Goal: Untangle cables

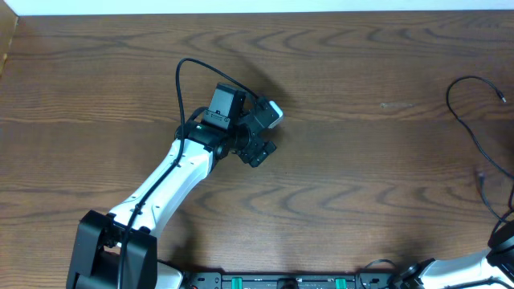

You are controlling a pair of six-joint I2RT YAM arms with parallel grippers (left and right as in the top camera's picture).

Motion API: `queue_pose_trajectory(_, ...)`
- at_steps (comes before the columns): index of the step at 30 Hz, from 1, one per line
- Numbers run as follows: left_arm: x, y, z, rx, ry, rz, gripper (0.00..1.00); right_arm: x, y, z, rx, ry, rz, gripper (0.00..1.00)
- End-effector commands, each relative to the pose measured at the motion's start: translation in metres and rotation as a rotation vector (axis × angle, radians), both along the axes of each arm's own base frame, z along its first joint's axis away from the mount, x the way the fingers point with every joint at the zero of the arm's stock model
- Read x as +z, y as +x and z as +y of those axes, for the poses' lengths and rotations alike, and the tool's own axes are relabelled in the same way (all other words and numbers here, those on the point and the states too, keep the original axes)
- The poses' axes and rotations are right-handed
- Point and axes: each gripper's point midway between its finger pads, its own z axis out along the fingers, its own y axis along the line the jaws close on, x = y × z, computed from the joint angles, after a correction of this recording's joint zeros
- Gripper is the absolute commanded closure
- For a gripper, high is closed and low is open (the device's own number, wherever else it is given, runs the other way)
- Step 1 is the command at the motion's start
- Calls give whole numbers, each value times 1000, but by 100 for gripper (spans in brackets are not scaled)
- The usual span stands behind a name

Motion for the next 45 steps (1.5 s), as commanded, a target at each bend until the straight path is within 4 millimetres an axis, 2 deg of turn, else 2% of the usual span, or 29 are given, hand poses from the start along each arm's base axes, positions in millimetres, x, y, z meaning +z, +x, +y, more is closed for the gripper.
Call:
queue_pose_trajectory(1, -4, -2, -2, -6, -5, 19, 17, 13, -9, -1, -167, -39, -38, 1)
queue_pose_trajectory(5, -4, -2, -2, -8, -4, 17, 17, 10, -8, 6, -233, -8, -69, 1)
queue_pose_trajectory(8, -4, -2, -2, -9, -4, 16, 17, 6, 5, 18, -322, 72, -169, 1)
queue_pose_trajectory(12, -4, -2, -2, -10, -4, 16, 17, 5, 34, 41, -391, 247, -339, 1)
queue_pose_trajectory(15, -4, -2, -2, -9, -4, 16, 17, 8, 51, 50, -407, 323, -420, 1)
queue_pose_trajectory(19, -4, -2, -2, -9, -5, 14, 17, 17, 77, 63, -359, 431, -539, 1)
queue_pose_trajectory(22, -3, 0, -3, -9, -7, 8, 17, 30, 107, 77, -293, 523, -657, 1)
queue_pose_trajectory(26, -3, 0, -3, -9, -8, 6, 17, 47, 143, 87, -165, 536, -769, 1)
queue_pose_trajectory(30, -3, 0, -3, -9, -8, 7, 17, 58, 176, 92, 100, 406, -810, 1)
queue_pose_trajectory(33, -3, 0, -3, -9, -8, 7, 17, 76, 209, 106, 440, 263, -856, 1)
queue_pose_trajectory(36, -3, 0, -3, -9, -7, 7, 17, 89, 233, 131, 784, 135, -859, 1)
queue_pose_trajectory(39, -4, 3, 2, 7, 16, -6, 17, 88, 245, 165, 1106, 33, -797, 1)
queue_pose_trajectory(40, -5, 6, 5, 21, 36, -16, 17, 87, 247, 172, 1164, 18, -784, 1)
queue_pose_trajectory(41, -7, 11, 14, 53, 83, -37, 18, 86, 251, 191, 1293, -14, -753, 1)
queue_pose_trajectory(45, -9, 20, 28, 105, 154, -71, 19, 79, 260, 228, 1476, -90, -655, 1)
